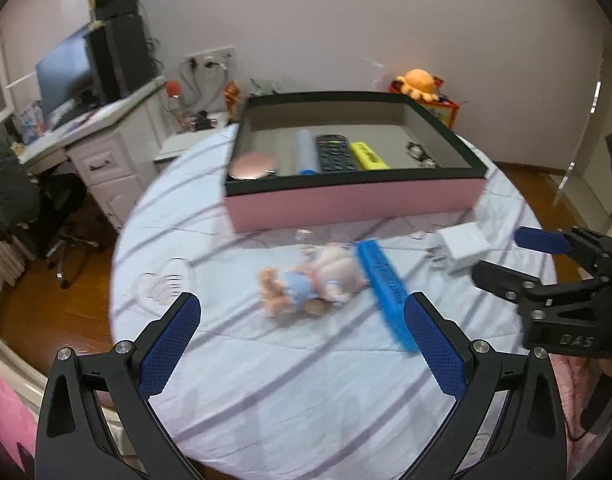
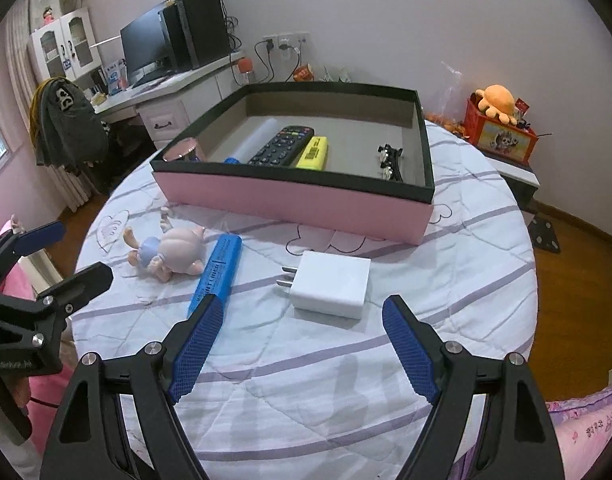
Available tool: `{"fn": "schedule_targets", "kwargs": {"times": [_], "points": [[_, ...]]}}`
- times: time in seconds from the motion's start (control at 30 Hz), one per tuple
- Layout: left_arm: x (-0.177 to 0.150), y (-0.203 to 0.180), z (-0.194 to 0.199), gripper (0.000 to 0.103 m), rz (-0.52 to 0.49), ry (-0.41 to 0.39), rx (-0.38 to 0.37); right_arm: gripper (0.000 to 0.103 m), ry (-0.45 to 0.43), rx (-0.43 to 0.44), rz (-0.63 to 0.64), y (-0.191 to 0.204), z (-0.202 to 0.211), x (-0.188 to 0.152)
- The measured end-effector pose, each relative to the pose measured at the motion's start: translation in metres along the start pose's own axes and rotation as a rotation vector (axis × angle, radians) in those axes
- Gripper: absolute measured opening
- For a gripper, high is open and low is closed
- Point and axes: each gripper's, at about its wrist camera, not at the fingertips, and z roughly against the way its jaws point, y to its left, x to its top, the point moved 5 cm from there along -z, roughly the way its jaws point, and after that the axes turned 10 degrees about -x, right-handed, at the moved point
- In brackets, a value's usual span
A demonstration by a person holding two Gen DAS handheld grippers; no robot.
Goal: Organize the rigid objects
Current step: 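Reach the left gripper to the blue highlighter and close on it, then carry the blue highlighter with the left gripper into the box beside the yellow one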
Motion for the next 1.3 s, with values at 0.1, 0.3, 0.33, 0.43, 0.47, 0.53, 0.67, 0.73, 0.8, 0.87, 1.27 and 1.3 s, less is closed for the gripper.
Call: {"fn": "schedule_targets", "kwargs": {"times": [0.1,0.3,0.33,0.43,0.47,0.53,0.67,0.73,0.8,0.87,1.27,1.3], "points": [[-0.001,-0.018,-0.009,0.103,0.0,0.0,-0.016,0.083,0.002,-0.022,-0.008,-0.007,-0.001,0.001],[-0.008,-0.044,-0.036,0.083,0.042,0.056,-0.024,0.083,0.01,-0.078,-0.022,-0.038,-0.004,0.0],[-0.01,-0.046,-0.043,0.081,0.055,0.074,-0.029,0.083,0.008,-0.079,-0.024,-0.042,-0.004,-0.001],[-0.014,-0.048,-0.055,0.071,0.068,0.102,0.014,0.083,0.006,-0.067,-0.034,-0.054,-0.008,-0.001],[-0.014,-0.048,-0.058,0.065,0.075,0.11,0.021,0.083,0.003,-0.061,-0.036,-0.056,-0.01,-0.001],[-0.015,-0.048,-0.066,0.05,0.095,0.124,0.008,0.083,0.002,-0.039,-0.031,-0.058,-0.013,0.0],[-0.019,-0.054,-0.078,0.041,0.079,0.157,0.026,0.083,0.001,0.004,-0.015,-0.055,-0.022,0.002],[-0.017,-0.058,-0.079,0.036,0.072,0.146,0.016,0.083,0.0,0.021,-0.01,-0.054,-0.026,0.003],[-0.015,-0.06,-0.082,0.029,0.062,0.141,0.019,0.083,0.003,0.037,-0.009,-0.053,-0.03,0.003],[-0.013,-0.062,-0.084,0.027,0.042,0.132,0.017,0.083,0.004,0.046,-0.009,-0.052,-0.031,0.003],[0.002,-0.074,-0.048,0.027,-0.003,0.033,-0.023,0.083,-0.012,0.038,-0.042,-0.062,-0.022,0.001],[0.005,-0.074,-0.042,0.027,-0.005,0.019,-0.023,0.083,-0.015,0.036,-0.047,-0.063,-0.02,0.002]]}}
